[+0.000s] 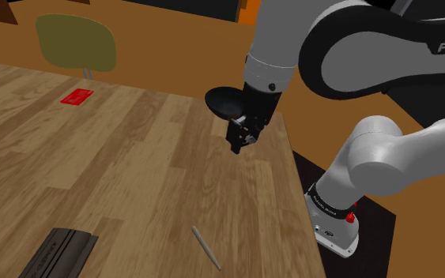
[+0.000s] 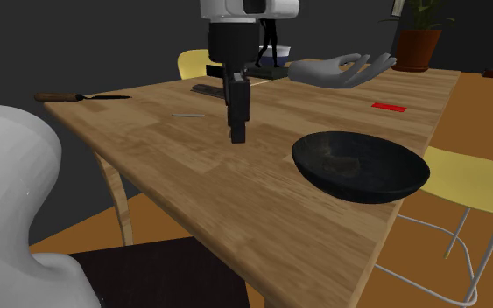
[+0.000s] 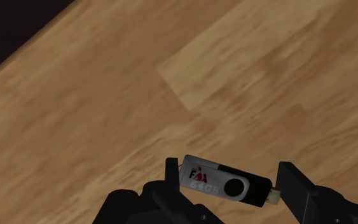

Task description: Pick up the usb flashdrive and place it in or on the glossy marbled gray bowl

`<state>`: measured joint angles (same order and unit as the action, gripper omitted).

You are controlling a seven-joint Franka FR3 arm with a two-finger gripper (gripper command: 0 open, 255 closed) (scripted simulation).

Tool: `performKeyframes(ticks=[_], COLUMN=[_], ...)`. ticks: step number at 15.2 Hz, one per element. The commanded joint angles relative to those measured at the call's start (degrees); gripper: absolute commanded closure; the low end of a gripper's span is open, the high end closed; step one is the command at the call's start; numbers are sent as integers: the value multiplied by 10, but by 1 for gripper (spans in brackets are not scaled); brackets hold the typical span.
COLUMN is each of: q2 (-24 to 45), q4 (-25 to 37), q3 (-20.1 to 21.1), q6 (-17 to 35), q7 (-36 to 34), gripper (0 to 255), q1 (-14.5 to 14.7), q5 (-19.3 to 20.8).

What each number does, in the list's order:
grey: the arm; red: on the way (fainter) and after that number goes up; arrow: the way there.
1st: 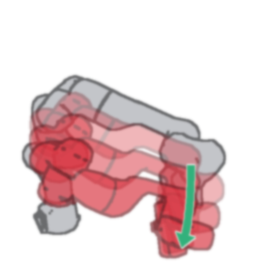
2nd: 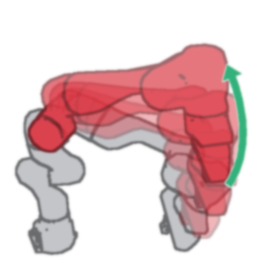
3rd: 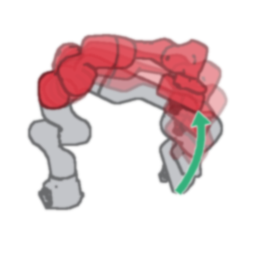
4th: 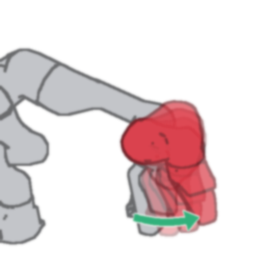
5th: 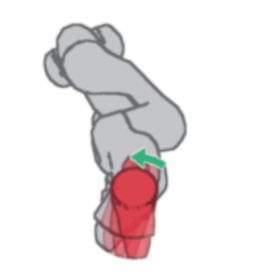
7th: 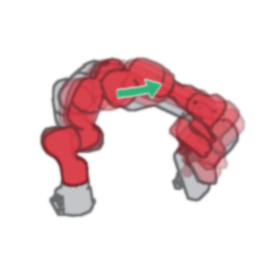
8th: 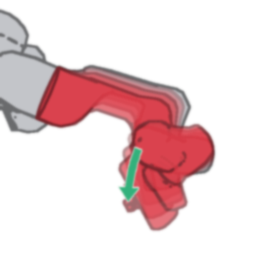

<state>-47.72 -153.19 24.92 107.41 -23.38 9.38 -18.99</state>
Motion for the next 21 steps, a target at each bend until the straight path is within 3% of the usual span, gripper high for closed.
performKeyframes(ticks=[1, 14, 21], q2=[-2, -3, 77], q4=[16, 110, 143], q3=[-5, -31, -92], q6=[-17, -113, -76], q7=[-1, -6, 75], gripper=[255, 255, 255], q1=[-2, -12, -64], q5=[5, 29, 89])
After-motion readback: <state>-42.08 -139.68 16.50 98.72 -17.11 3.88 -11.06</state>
